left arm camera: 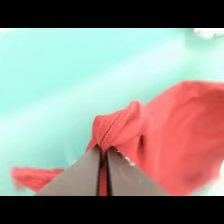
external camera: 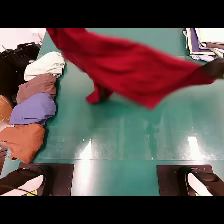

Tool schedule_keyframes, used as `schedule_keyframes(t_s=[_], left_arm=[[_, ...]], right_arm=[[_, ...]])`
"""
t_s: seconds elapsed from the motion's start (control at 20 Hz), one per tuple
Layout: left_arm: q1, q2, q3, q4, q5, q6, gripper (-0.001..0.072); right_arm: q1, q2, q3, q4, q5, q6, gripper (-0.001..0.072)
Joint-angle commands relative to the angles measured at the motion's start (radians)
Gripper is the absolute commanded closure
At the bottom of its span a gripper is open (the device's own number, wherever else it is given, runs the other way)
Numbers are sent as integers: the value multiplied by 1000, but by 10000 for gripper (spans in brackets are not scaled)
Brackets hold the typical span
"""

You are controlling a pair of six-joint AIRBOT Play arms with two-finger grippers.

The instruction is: Fold the shirts.

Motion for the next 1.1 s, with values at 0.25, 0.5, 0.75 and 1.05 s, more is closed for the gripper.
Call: schedule_keyframes(t_s=[0.25,0.5,0.75,1.05], left_arm=[[0,275,62,12,-17,-53,684],[0,229,-42,13,-228,-131,684],[1,143,-517,13,-175,-130,683],[1,-122,-822,91,237,-130,683]], right_arm=[[-138,126,333,-29,6,-49,699],[-160,-50,523,-17,207,-48,699],[2,-328,431,-19,343,-43,699],[60,-642,250,-22,132,-44,699]])
